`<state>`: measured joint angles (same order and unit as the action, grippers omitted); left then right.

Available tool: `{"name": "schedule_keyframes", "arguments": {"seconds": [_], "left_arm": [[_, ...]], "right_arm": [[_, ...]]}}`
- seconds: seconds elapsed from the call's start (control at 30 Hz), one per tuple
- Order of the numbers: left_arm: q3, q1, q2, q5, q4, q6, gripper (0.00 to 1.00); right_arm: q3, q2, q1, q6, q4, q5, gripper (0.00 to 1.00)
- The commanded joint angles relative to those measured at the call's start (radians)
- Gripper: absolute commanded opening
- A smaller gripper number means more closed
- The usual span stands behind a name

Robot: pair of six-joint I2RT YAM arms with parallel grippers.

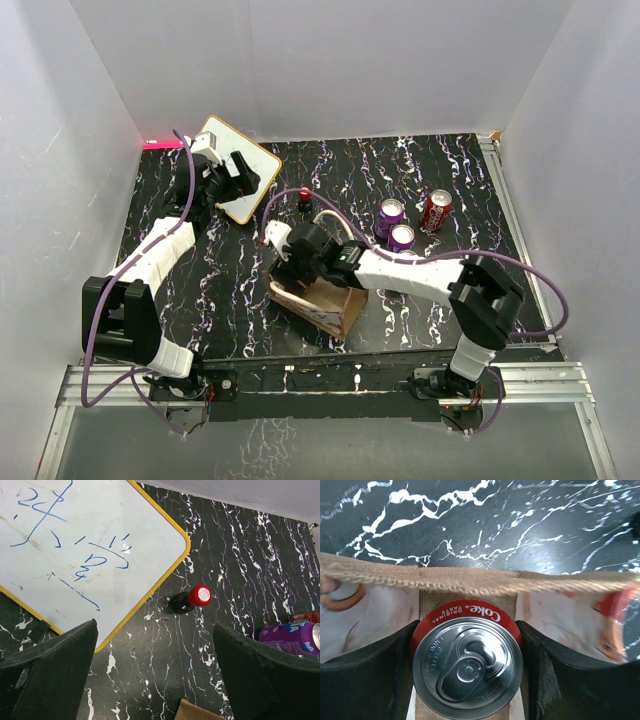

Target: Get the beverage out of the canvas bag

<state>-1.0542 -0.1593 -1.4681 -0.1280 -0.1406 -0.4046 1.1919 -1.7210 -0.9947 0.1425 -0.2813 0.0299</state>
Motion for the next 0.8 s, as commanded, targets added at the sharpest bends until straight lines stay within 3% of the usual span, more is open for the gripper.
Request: {"name": "schedule_keyframes", "arguments": {"seconds": [0.0, 0.4, 0.57, 0.77], "left_arm": [[-0.041, -0.001, 0.007, -0.015, 0.006, -0.001, 0.97], [-0.046, 0.000, -0.001, -0.009, 0.015, 0.003, 0.97], [-0.036, 0.001, 0.005, -0.003, 0.003, 0.004, 0.97], [-0.040, 0.000, -0.007, -0.018, 0.004, -0.003, 0.97]], "right_arm": [[0.032, 0.181, -0.002, -0.044, 0.130, 0.100, 0.27], [-0.105, 0.426, -0.002, -0.171, 0.122, 0.216, 0.08], [-0.153, 0.565, -0.002, -0.179, 0.077, 0.287, 0.08], [-0.225, 0.754, -0.002, -0.152, 0.151, 0.424, 0.08]]}}
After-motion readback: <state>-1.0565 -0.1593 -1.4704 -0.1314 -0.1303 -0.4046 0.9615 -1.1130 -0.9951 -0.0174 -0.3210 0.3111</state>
